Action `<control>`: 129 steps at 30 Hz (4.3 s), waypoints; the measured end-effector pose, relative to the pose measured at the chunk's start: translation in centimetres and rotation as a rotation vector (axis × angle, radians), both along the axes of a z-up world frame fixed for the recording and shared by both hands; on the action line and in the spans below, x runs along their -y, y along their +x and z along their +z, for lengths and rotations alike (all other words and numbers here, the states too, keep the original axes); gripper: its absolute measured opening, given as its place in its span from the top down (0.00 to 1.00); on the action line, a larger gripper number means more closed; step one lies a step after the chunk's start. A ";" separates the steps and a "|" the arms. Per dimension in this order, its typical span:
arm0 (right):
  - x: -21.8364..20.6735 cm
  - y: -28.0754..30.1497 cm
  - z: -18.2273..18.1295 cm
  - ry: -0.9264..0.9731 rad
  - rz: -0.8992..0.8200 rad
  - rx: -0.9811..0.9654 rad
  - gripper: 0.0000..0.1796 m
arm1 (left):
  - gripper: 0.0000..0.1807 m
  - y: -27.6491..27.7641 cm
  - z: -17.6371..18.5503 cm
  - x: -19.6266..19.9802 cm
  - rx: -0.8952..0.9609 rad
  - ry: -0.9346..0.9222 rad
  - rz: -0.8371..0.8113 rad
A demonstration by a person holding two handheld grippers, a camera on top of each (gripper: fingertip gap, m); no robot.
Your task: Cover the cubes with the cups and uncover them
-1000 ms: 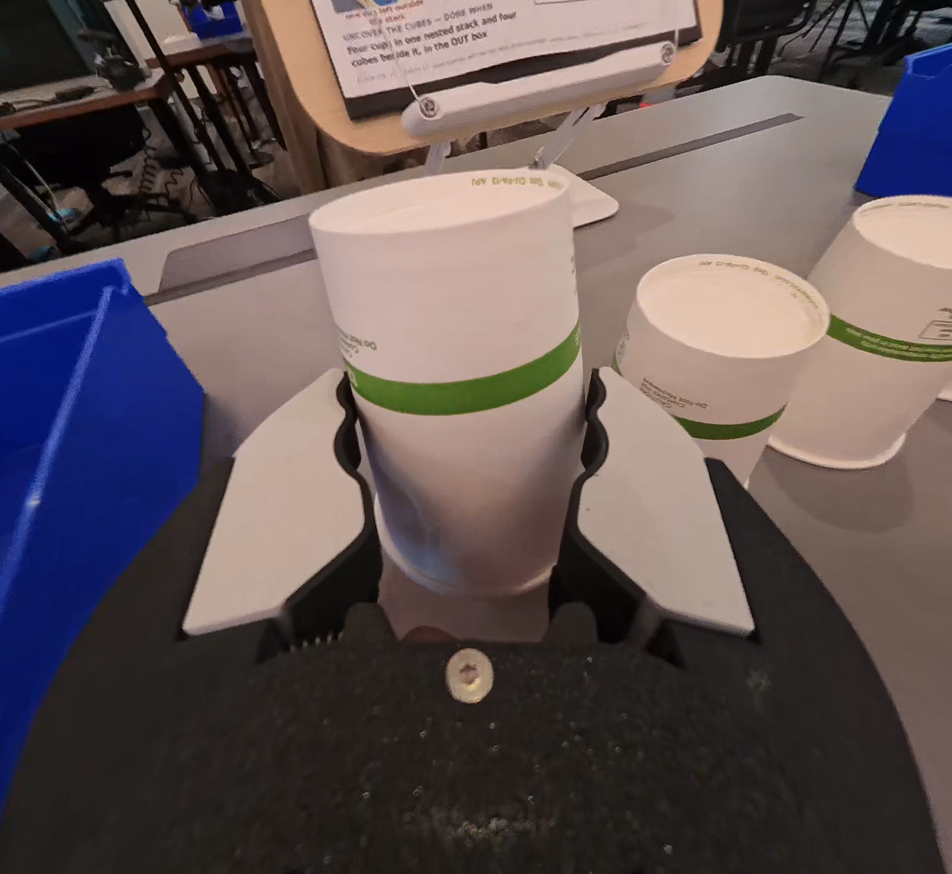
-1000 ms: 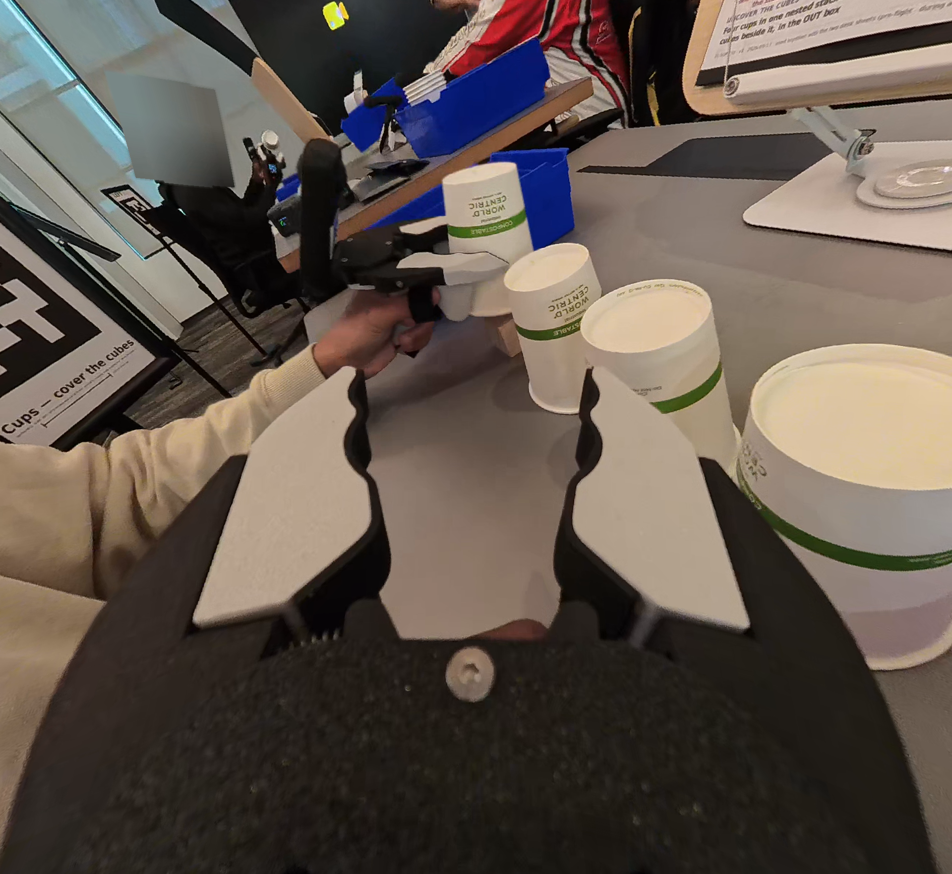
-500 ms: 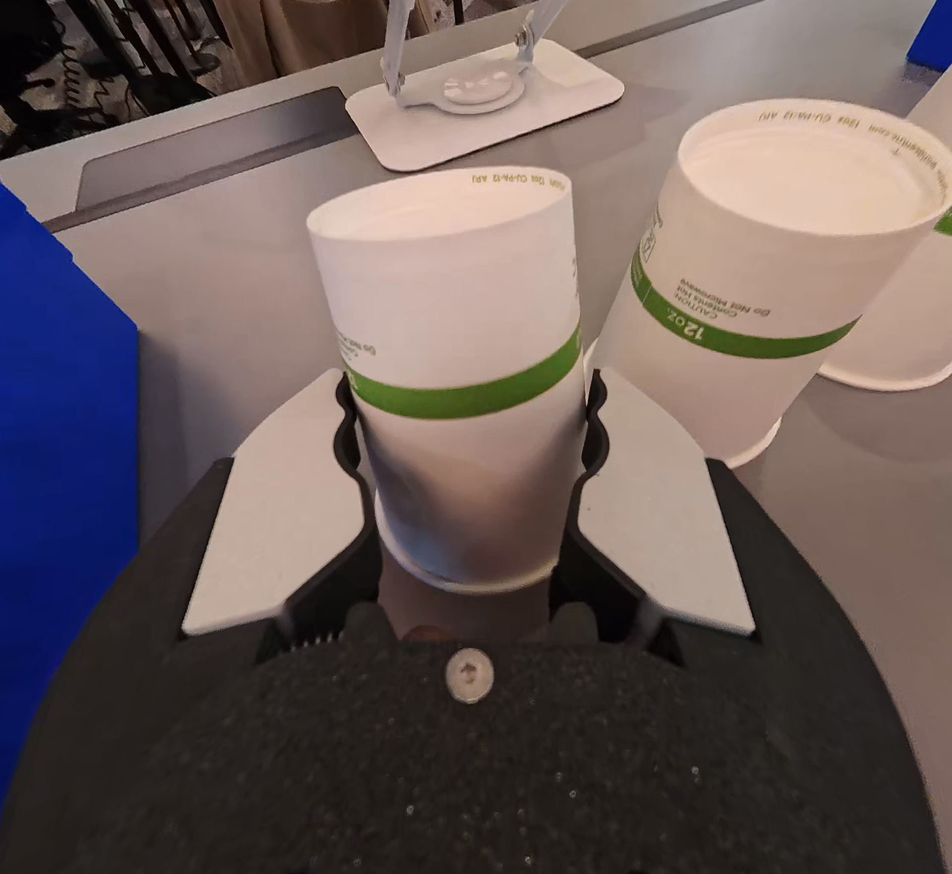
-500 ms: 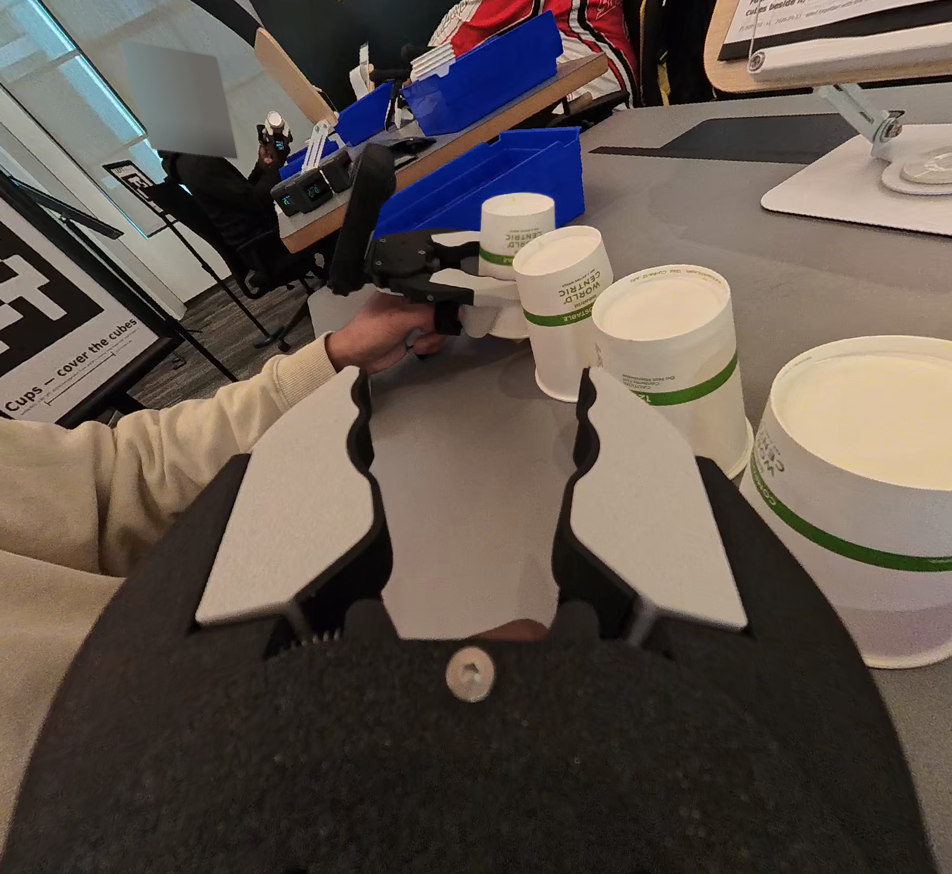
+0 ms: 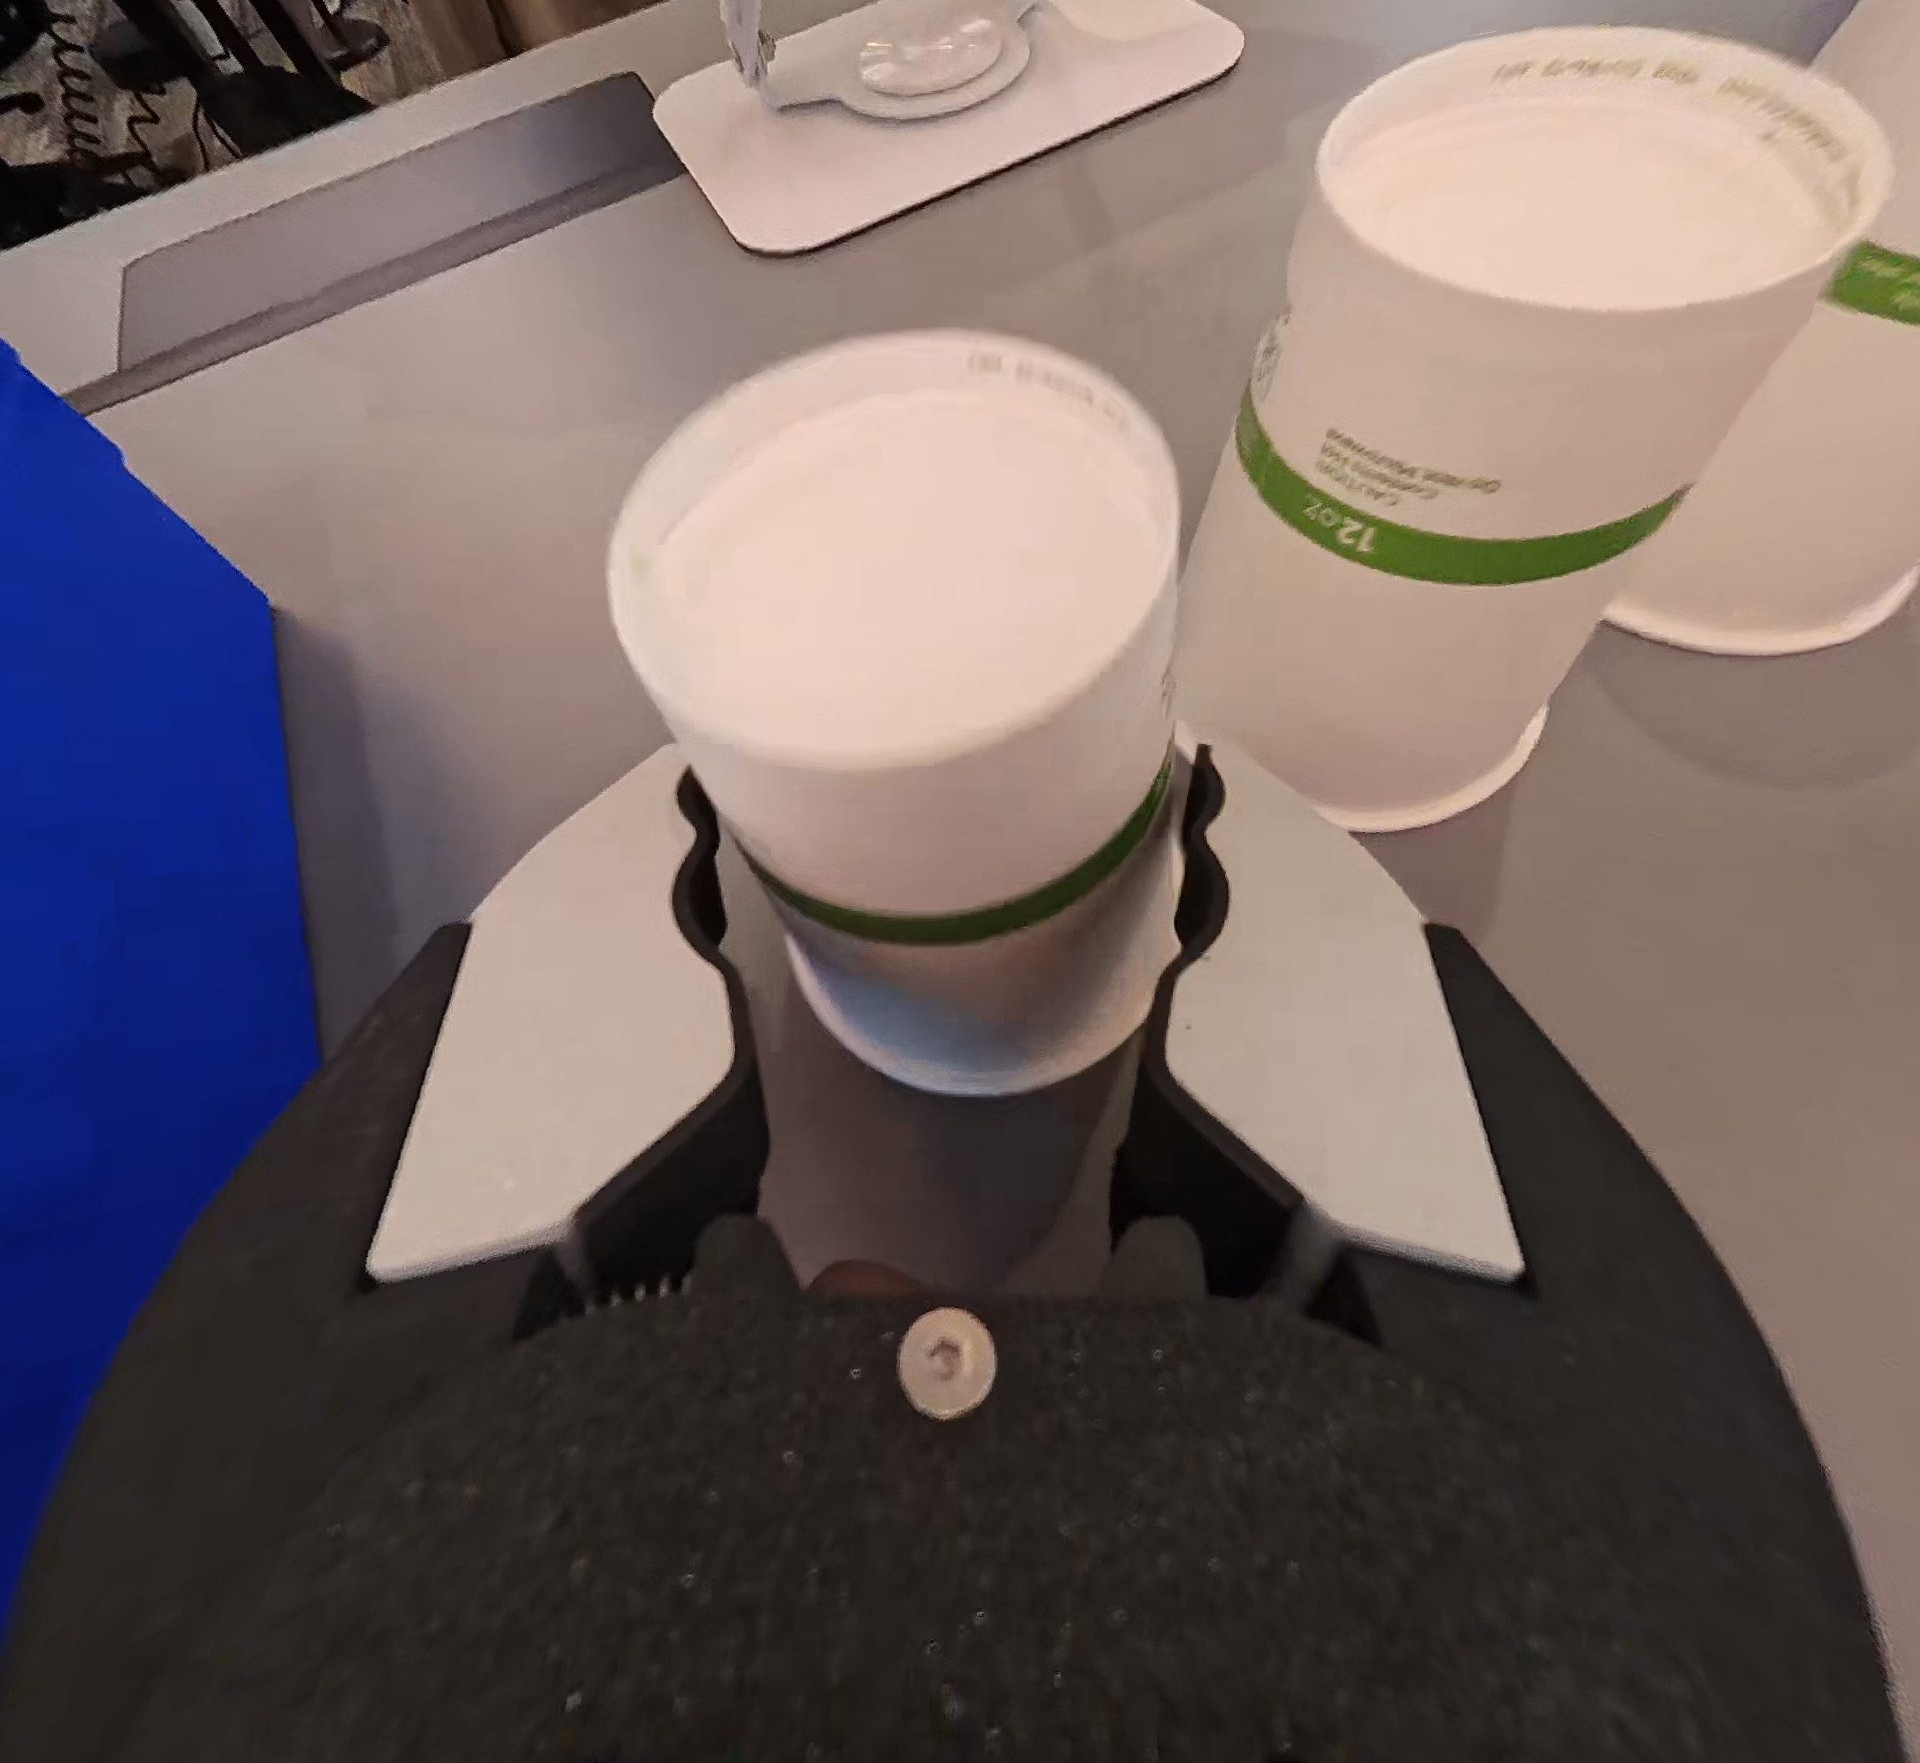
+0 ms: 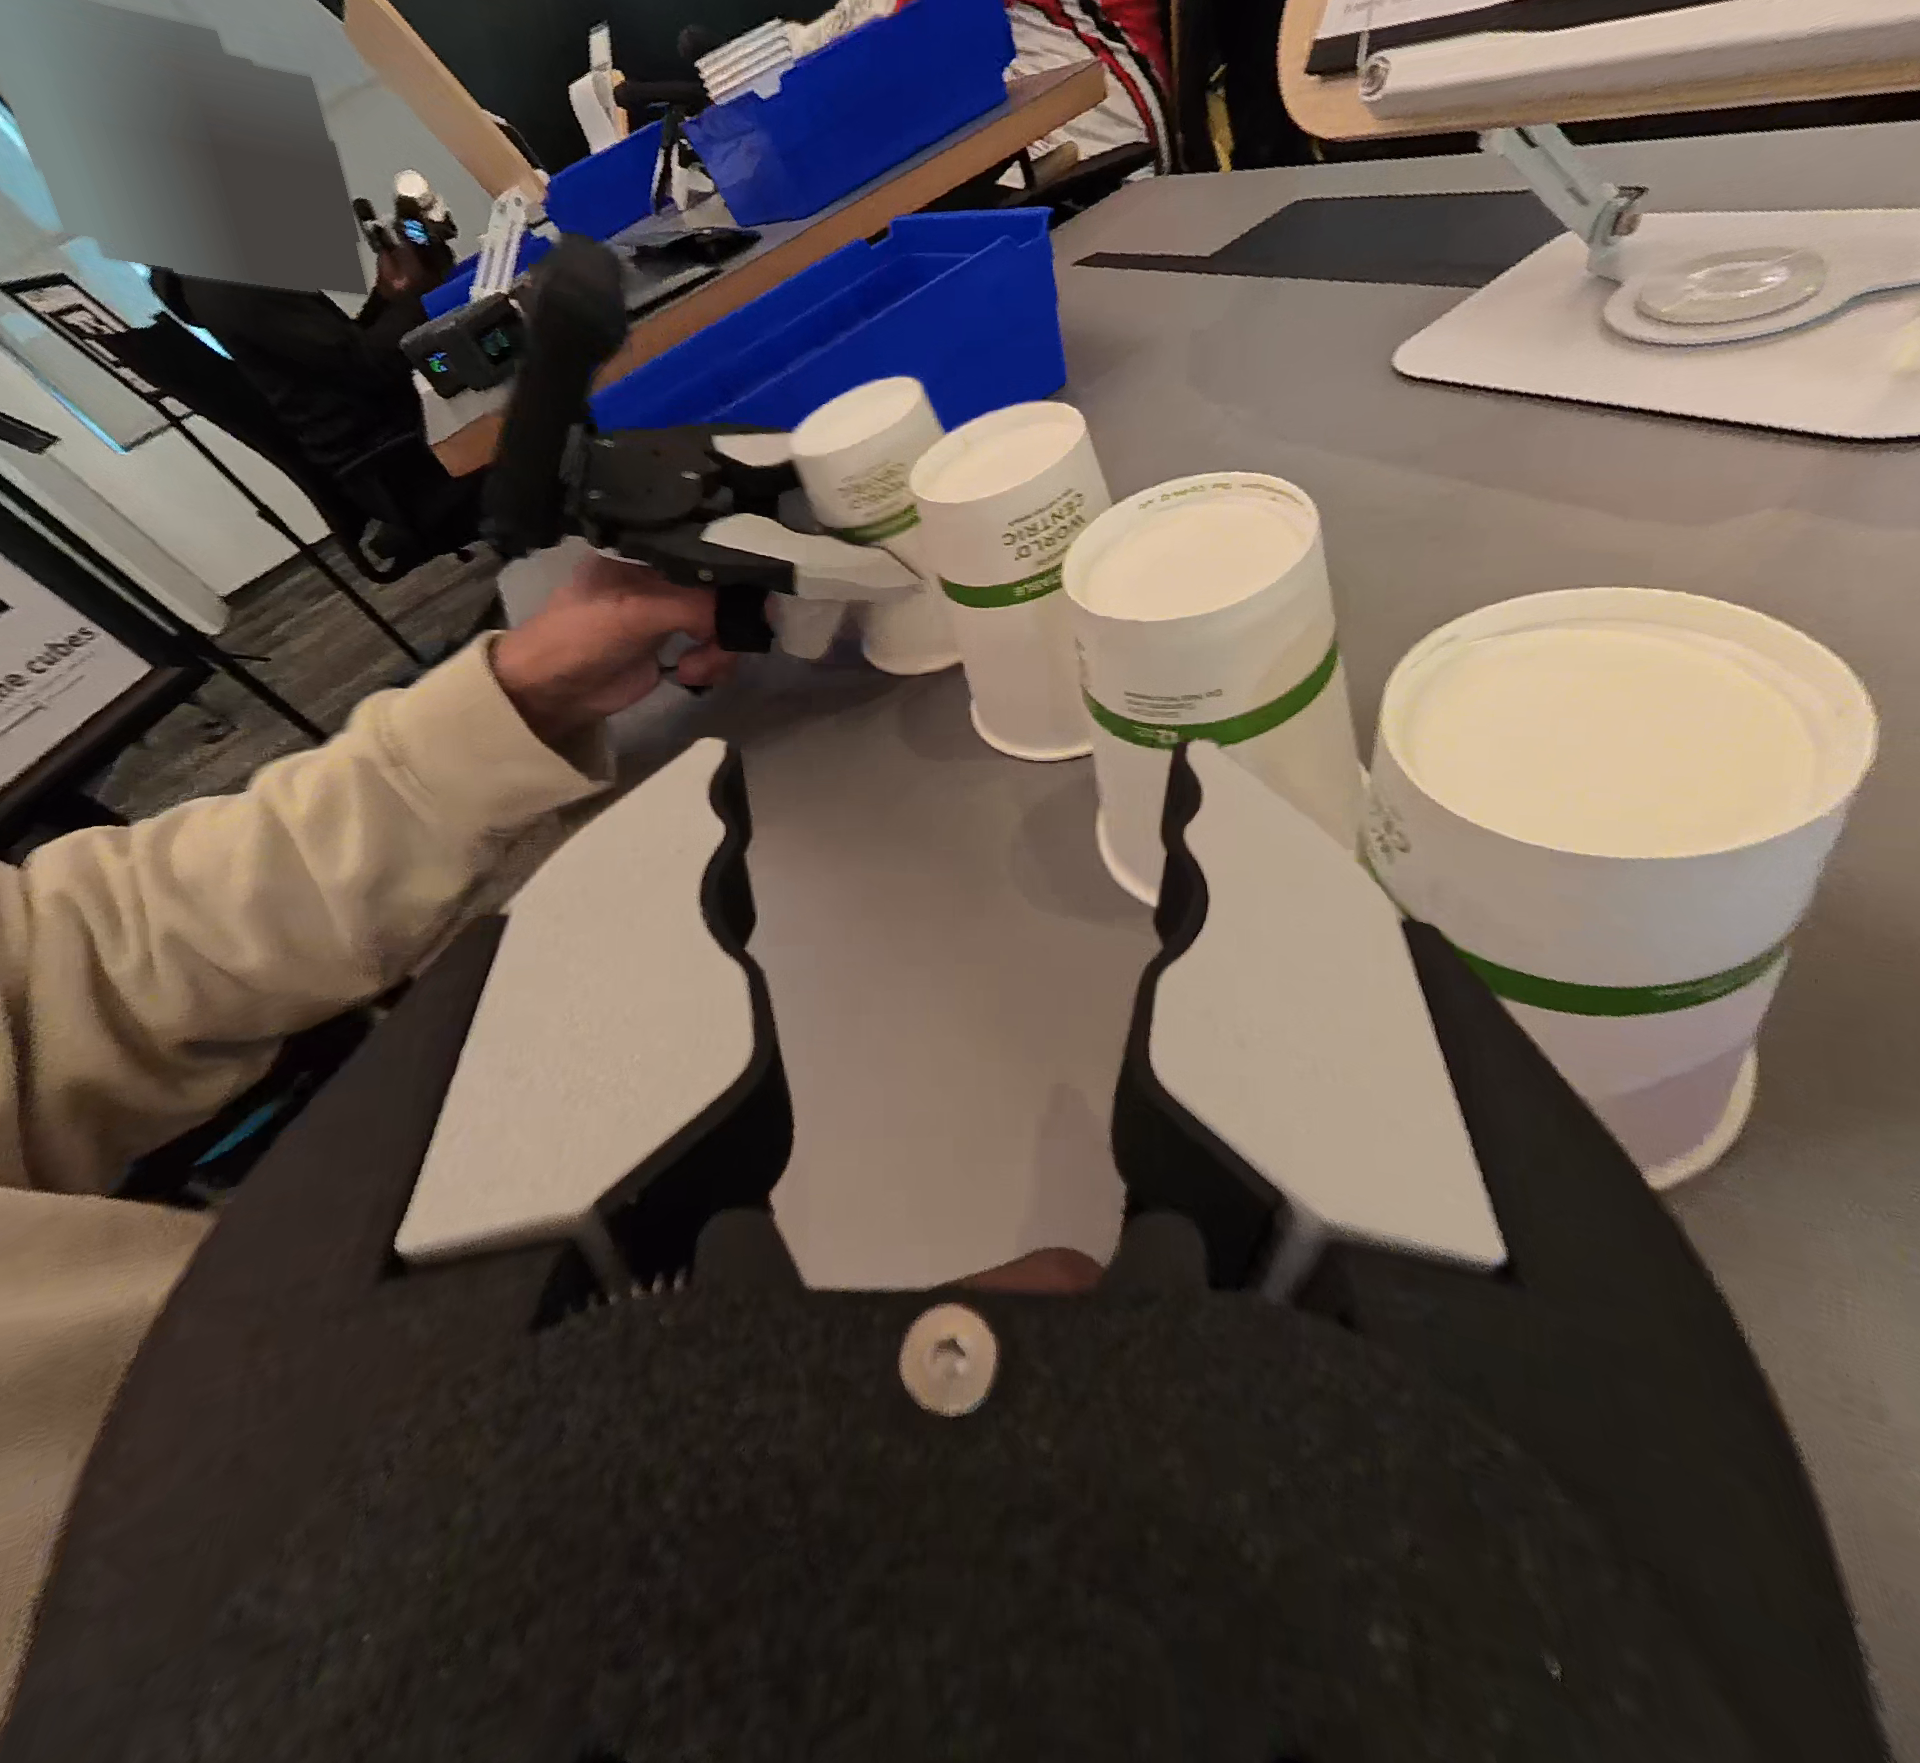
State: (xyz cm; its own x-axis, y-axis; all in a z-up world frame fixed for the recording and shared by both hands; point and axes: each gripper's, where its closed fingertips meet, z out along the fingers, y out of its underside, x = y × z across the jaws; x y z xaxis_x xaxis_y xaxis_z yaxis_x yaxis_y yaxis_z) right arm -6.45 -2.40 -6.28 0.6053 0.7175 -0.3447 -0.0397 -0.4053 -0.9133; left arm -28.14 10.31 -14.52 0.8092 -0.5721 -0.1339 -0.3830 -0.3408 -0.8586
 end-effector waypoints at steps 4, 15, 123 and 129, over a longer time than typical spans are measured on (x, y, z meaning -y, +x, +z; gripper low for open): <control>-0.6 0.5 -0.6 0.057 -0.056 0.030 0.58 | 0.51 -0.2 3.7 2.0 0.064 0.060 -0.023; -1.6 1.2 -2.0 0.215 -0.332 0.211 0.59 | 0.57 1.1 8.5 8.1 0.246 0.209 0.080; 0.6 1.3 -4.3 0.203 -0.464 0.247 0.62 | 0.58 0.5 11.7 0.4 0.174 0.058 0.131; 0.6 1.3 -4.2 0.204 -0.458 0.245 0.62 | 0.58 1.2 18.4 0.4 0.206 0.154 0.114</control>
State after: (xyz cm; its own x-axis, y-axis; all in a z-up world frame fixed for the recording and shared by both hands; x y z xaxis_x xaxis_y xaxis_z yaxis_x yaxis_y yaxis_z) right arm -5.17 -3.00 -10.49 0.9159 0.3998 -0.0360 0.0533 -0.2101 -0.9762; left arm -26.93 9.92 3.91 0.8862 -0.4616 -0.0387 -0.1622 -0.2310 -0.9593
